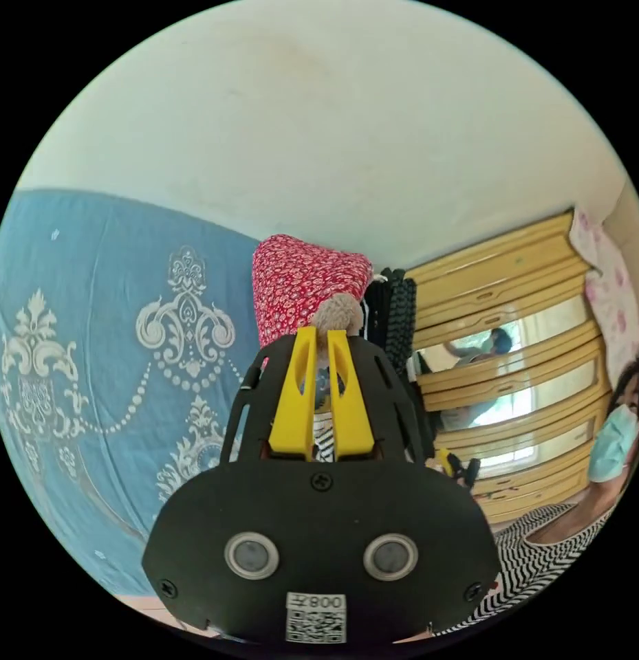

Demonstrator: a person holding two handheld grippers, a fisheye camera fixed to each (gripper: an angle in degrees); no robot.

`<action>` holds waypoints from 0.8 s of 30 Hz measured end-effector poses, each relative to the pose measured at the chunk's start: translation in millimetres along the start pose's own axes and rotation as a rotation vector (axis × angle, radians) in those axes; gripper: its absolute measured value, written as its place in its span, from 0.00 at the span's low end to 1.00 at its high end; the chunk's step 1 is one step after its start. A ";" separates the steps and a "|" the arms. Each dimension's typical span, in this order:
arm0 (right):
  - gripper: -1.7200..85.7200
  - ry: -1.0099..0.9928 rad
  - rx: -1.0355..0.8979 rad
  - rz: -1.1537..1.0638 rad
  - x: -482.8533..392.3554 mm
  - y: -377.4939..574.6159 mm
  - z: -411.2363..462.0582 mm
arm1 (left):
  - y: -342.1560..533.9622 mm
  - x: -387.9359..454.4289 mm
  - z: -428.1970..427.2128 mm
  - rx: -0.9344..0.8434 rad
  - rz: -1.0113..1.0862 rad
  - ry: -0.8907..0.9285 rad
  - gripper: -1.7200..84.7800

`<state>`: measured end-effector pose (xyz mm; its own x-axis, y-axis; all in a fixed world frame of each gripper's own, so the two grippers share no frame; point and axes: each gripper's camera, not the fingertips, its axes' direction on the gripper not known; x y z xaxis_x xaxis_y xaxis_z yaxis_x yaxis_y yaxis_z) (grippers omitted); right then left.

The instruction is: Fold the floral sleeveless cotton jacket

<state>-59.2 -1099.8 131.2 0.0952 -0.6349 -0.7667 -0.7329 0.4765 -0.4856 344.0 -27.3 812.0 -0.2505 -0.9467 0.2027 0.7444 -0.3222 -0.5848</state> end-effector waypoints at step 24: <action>0.10 -0.084 -0.685 0.165 -341.8 251.2 442.4 | 303.0 -465.7 -520.3 -0.163 -0.608 -0.212 0.04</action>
<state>22.2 -494.1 85.5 -0.0219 -0.5254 -0.8506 -0.9984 0.0552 -0.0084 364.2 313.6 131.7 -0.4566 -0.5799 0.6747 0.4015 -0.8111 -0.4254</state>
